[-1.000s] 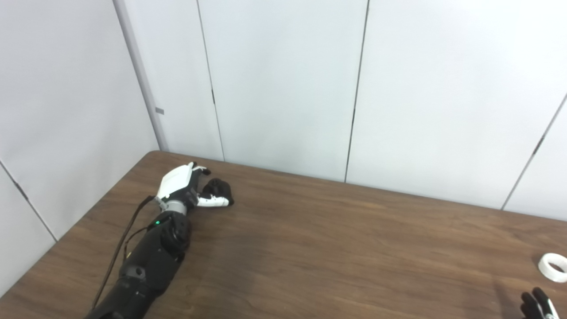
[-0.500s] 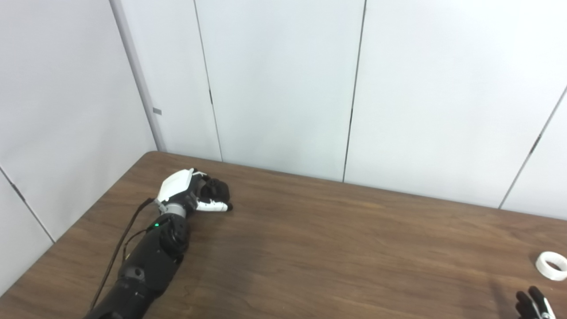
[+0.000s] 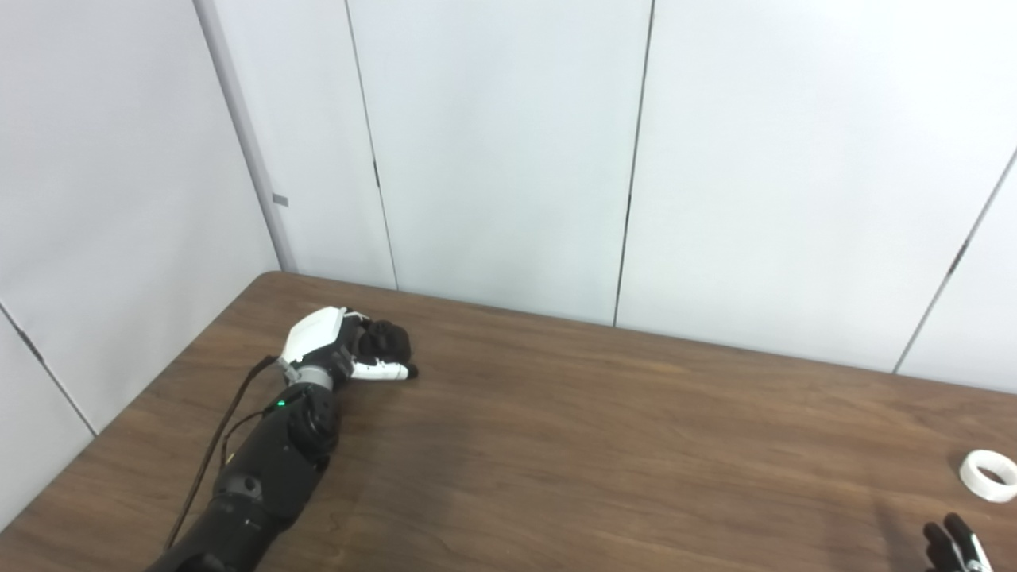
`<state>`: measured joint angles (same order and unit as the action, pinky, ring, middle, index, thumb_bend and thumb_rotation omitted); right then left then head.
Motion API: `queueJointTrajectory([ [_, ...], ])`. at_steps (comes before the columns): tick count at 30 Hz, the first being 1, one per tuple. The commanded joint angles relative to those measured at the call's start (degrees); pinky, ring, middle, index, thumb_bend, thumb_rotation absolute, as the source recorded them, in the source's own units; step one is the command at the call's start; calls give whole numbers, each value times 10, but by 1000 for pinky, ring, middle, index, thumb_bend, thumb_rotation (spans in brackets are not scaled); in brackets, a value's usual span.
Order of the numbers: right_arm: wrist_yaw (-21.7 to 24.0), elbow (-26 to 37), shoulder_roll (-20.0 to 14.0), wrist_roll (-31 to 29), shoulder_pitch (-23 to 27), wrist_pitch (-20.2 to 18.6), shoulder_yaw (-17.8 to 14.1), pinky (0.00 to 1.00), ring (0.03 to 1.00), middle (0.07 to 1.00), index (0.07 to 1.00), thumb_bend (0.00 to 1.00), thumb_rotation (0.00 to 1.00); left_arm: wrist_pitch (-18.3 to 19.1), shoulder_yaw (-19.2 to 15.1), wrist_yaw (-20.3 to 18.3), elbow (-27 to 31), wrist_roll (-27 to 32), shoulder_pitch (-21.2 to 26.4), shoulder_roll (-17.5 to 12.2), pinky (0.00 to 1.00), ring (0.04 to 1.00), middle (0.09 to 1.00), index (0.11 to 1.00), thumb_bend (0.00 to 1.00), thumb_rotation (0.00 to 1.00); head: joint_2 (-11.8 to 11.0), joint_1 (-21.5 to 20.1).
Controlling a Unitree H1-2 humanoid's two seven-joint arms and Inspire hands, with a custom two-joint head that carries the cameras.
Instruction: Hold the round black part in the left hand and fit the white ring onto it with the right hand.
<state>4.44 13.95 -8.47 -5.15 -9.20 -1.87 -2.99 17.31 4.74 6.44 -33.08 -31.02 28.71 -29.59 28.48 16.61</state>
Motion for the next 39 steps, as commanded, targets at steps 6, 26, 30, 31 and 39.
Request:
queueJointTrajectory([
  [6,1,22,6,1,-3,-7,5,1000,1000,965,1000,494,1000,-7,-11,18,11,4,26,-18,1000,1000,938,732,910,358,1,0],
  [26,1,26,4,-1,0,-8,2,1000,1000,969,1000,437,1000,-63,-24,69,-5,22,19,-15,1000,889,777,485,523,52,1,3],
  [30,2,26,4,-3,0,-8,1,1000,1000,969,1000,433,1000,-64,-27,69,1,24,15,-15,1000,886,774,485,523,53,2,3],
  [31,1,27,4,-3,0,-9,1,1000,1000,970,1000,432,1000,-65,-27,69,2,25,14,-15,1000,887,774,485,523,53,2,3],
  [39,-3,29,9,3,3,-15,5,1000,1000,964,1000,431,1000,-66,-29,59,55,28,-9,-14,1000,893,780,486,523,53,2,-1],
])
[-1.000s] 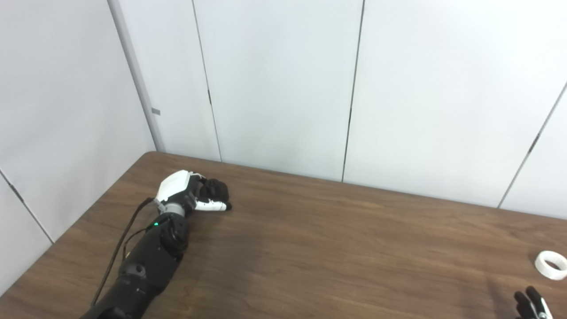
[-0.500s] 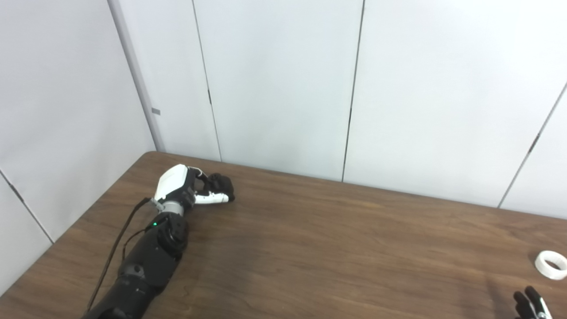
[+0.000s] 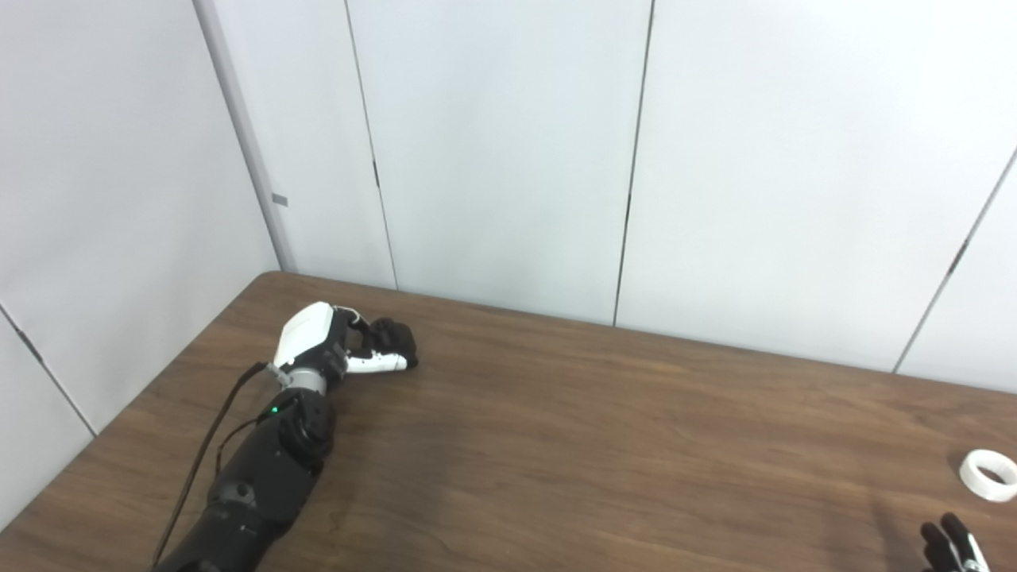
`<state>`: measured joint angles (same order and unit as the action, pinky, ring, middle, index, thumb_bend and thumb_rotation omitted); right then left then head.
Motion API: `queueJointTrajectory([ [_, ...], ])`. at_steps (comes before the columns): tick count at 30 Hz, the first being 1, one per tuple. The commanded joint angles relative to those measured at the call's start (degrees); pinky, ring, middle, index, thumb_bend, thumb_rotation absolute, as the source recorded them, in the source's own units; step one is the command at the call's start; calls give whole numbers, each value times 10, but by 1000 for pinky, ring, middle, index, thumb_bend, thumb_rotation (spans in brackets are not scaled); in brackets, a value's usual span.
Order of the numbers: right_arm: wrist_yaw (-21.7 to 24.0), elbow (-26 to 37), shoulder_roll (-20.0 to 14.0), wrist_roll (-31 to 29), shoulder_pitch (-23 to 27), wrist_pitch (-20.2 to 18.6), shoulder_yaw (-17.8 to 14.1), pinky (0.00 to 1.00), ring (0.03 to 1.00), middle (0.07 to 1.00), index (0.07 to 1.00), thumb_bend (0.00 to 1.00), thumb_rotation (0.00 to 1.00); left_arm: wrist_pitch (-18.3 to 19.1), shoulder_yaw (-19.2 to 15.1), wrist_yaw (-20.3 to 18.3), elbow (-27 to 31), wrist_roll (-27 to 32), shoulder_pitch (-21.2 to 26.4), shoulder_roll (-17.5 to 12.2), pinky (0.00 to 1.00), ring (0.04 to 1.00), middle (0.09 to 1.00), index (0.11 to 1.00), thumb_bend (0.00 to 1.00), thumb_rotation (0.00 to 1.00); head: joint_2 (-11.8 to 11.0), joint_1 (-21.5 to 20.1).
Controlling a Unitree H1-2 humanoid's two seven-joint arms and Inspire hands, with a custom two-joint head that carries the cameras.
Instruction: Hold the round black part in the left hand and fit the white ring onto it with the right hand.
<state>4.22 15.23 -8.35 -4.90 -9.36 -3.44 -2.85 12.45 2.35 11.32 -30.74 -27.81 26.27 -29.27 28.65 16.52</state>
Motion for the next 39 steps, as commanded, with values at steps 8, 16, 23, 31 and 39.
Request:
queueJointTrajectory([
  [8,-6,21,9,11,7,-7,9,1000,1000,957,1000,423,1000,10,17,-29,173,-33,-39,-19,1000,883,768,487,523,51,4,-9],
  [16,-6,20,12,9,10,-4,15,1000,1000,956,1000,370,1000,34,51,-79,324,-97,-98,-10,1000,883,785,487,523,58,15,-32],
  [23,-13,14,16,21,14,3,23,1000,995,955,998,354,1000,15,83,-98,421,-155,-146,14,1000,876,770,486,523,56,29,-66],
  [31,-19,-4,16,37,14,16,29,1000,967,927,972,453,1000,-2,128,-106,487,-221,-198,79,1000,879,763,485,523,53,42,-91],
  [39,-18,-5,15,47,15,16,33,1000,954,923,963,490,1000,-20,161,-133,517,-266,-235,121,1000,874,769,485,522,55,67,-124],
])
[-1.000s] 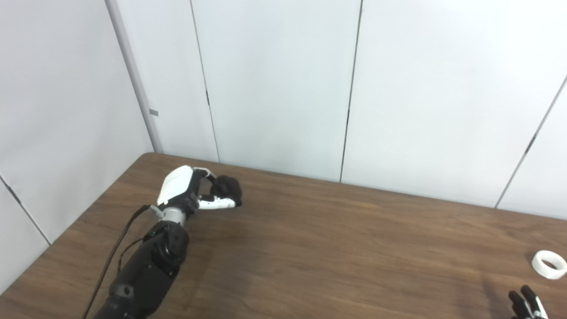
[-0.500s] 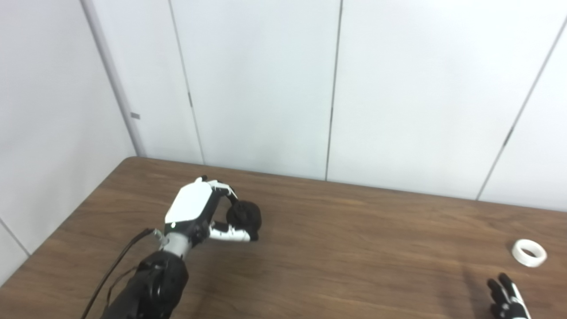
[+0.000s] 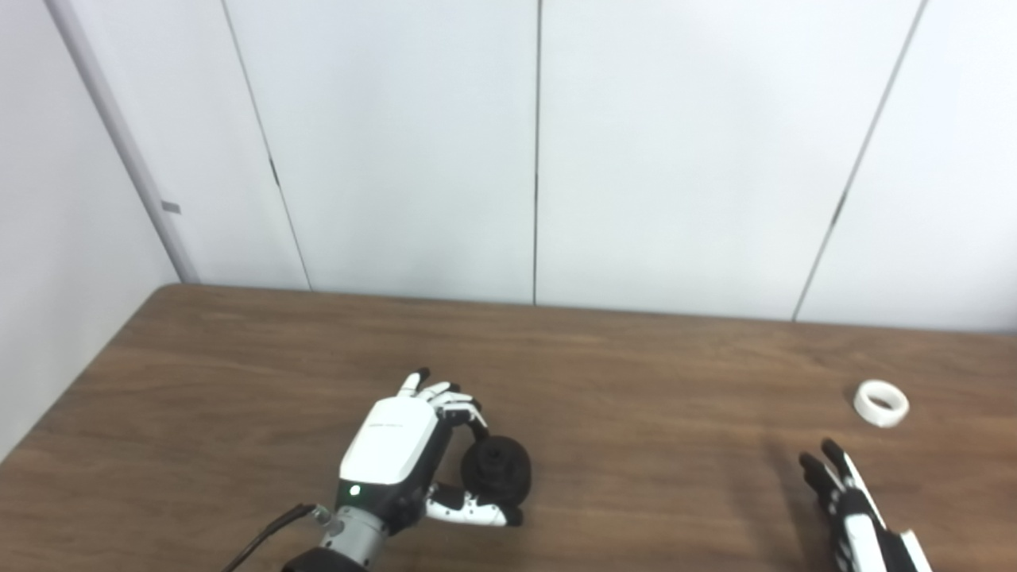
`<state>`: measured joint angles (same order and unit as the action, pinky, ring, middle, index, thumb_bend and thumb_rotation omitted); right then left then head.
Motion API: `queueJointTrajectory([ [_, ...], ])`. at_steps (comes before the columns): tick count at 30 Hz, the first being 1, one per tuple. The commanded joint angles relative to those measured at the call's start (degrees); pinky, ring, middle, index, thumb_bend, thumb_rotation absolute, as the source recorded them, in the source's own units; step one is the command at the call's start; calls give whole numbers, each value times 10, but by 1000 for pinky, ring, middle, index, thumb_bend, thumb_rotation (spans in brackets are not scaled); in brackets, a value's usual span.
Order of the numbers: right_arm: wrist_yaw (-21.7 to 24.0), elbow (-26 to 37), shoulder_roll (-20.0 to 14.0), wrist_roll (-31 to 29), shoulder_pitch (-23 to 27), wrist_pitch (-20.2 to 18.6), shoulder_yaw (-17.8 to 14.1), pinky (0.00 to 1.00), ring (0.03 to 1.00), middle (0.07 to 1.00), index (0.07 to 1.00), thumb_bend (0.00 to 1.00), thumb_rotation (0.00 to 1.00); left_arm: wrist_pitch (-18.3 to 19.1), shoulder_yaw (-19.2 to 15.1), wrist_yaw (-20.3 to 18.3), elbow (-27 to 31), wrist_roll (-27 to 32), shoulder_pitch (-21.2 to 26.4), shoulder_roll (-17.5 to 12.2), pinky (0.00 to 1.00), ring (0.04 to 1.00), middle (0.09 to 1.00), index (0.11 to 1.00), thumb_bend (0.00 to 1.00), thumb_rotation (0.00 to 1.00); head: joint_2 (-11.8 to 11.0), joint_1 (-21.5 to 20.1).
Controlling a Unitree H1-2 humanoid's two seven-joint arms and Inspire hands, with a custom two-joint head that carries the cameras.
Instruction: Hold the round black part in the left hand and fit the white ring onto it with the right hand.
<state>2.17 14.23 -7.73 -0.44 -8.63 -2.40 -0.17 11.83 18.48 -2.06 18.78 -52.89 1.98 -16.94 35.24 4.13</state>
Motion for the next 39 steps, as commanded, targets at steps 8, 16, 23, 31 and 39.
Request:
queueJointTrajectory([
  [8,-9,17,18,22,9,-11,14,1000,935,910,943,524,1000,-42,30,-7,16,-39,-32,21,1000,869,767,485,523,54,19,-27],
  [16,-14,33,21,22,12,-17,20,1000,929,904,942,532,1000,-59,32,13,-21,-46,-72,35,1000,865,768,485,524,54,42,-58],
  [23,-21,51,23,27,17,-36,21,978,914,882,927,552,974,-80,29,25,-35,-49,-83,26,1000,864,771,486,523,53,68,-80],
  [31,-31,74,18,43,25,-75,12,929,911,871,889,566,797,-91,31,25,-36,-65,-85,22,1000,865,768,485,523,52,82,-91],
  [39,-50,99,9,94,63,-134,-13,848,868,850,782,674,446,-91,27,21,-39,-65,-82,20,1000,864,766,485,523,53,89,-106],
])
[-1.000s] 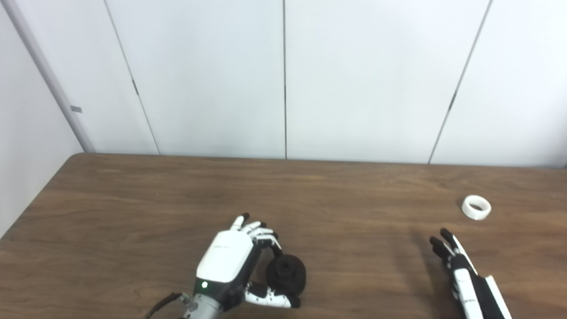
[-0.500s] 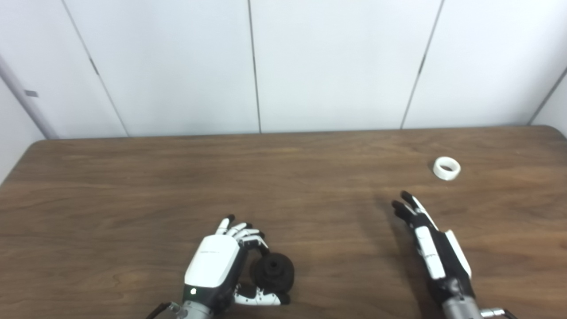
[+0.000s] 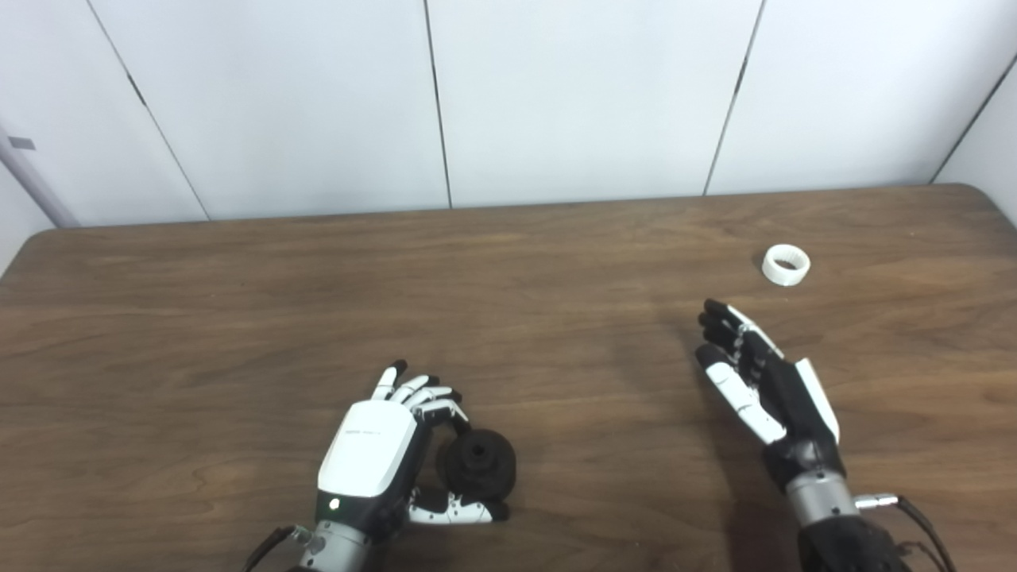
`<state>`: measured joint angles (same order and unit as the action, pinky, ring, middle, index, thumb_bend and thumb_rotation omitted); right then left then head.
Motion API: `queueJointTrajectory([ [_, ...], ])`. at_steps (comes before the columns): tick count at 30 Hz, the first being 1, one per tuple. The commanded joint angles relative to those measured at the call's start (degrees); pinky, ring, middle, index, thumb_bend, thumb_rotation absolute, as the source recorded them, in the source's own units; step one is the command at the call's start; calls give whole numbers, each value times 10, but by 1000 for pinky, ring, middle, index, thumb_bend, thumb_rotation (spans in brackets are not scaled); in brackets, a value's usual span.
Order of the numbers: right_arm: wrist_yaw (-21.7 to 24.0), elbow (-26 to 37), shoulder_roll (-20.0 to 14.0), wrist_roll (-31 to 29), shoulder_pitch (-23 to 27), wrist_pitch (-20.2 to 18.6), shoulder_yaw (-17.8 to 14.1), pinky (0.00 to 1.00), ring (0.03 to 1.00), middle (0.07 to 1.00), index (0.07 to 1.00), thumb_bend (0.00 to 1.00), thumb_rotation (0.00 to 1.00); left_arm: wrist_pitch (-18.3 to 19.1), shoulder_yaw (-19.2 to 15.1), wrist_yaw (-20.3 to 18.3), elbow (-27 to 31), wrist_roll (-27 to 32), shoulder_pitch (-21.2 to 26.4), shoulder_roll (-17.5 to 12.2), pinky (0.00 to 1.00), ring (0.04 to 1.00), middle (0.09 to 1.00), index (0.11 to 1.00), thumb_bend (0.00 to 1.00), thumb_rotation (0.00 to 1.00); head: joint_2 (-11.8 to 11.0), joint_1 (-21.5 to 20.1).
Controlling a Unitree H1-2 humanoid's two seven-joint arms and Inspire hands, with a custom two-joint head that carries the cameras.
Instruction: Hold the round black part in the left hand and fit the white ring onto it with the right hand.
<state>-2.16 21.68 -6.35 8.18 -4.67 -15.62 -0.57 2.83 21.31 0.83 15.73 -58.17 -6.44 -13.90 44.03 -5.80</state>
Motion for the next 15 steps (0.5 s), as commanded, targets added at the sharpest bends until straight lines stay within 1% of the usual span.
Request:
queueJointTrajectory([
  [1,-5,27,-8,6,30,-9,-16,872,883,858,769,678,390,-2,-2,-8,-10,-12,2,-11,1000,864,765,485,523,52,1,-11],
  [2,-4,28,-12,7,37,-13,-22,893,897,865,754,684,320,-2,-3,-9,-10,-12,2,-11,1000,862,765,485,523,52,1,-18],
  [4,-3,27,-20,6,51,-19,-34,886,895,859,732,712,254,0,-4,-14,-10,-13,2,-12,1000,868,770,486,523,52,3,-25],
  [5,-5,26,-28,20,62,-25,-37,900,900,858,725,727,224,-1,-5,-15,-10,-11,3,-12,1000,870,771,486,523,52,7,-32],
  [6,-8,25,-38,44,71,-32,-37,921,900,852,716,752,216,-3,-6,-14,-11,-9,3,-13,1000,867,768,486,523,52,7,-32],
  [7,-11,23,-51,79,80,-40,-31,916,891,843,707,782,231,-5,-7,-14,-11,-7,4,-14,1000,865,767,486,523,52,8,-34],
  [8,-11,21,-69,123,89,-47,-22,888,879,836,700,804,251,-6,-8,-16,-11,-7,4,-14,1000,864,766,485,523,52,9,-37],
  [10,-7,18,-96,181,104,-59,-11,905,890,839,701,825,269,-6,-10,-21,-10,-8,5,-14,1000,866,767,486,523,52,10,-45],
  [12,-5,12,-112,205,118,-63,-8,926,906,846,701,843,253,-8,-12,-21,-12,-5,6,-15,1000,866,767,486,523,52,9,-50],
  [13,-5,7,-120,215,126,-62,-8,933,922,854,698,861,217,-10,-13,-21,-13,-3,6,-15,1000,864,768,485,523,52,8,-55],
  [15,1,-4,-133,227,139,-63,-8,951,938,864,698,864,196,-11,-16,-22,-14,-1,6,-16,1000,865,770,485,523,51,7,-57],
])
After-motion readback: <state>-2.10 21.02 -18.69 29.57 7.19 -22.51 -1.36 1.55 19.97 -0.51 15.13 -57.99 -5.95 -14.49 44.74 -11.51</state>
